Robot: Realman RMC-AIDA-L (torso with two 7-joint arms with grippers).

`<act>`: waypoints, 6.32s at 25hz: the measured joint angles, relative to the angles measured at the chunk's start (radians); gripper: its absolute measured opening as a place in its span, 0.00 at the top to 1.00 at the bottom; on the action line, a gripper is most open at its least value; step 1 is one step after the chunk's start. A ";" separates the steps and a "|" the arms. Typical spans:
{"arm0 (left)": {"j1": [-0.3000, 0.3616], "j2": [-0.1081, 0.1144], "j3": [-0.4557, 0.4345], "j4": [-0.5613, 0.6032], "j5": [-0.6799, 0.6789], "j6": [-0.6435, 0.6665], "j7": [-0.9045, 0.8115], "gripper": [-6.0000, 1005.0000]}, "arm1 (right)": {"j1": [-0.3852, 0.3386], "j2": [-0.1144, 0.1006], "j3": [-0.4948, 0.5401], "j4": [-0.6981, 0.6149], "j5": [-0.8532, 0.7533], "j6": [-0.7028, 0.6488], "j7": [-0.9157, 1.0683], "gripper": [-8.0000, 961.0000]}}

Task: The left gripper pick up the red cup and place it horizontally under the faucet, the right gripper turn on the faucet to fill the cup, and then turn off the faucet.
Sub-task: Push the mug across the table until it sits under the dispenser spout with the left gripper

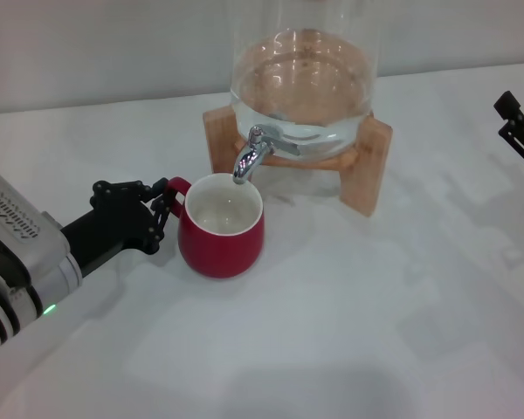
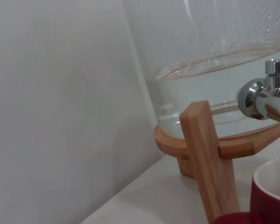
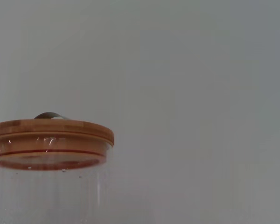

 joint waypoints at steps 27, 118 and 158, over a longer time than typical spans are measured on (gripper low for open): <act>-0.013 -0.004 0.023 0.000 0.001 -0.003 -0.003 0.91 | 0.012 0.000 -0.014 -0.012 0.000 0.008 0.000 0.09; -0.017 0.000 0.038 0.002 0.001 -0.059 -0.024 0.28 | 0.037 0.000 0.000 -0.028 0.003 0.054 0.000 0.09; 0.050 -0.003 0.051 0.017 0.000 0.006 0.000 0.22 | 0.031 0.000 -0.016 -0.027 0.001 0.054 0.000 0.09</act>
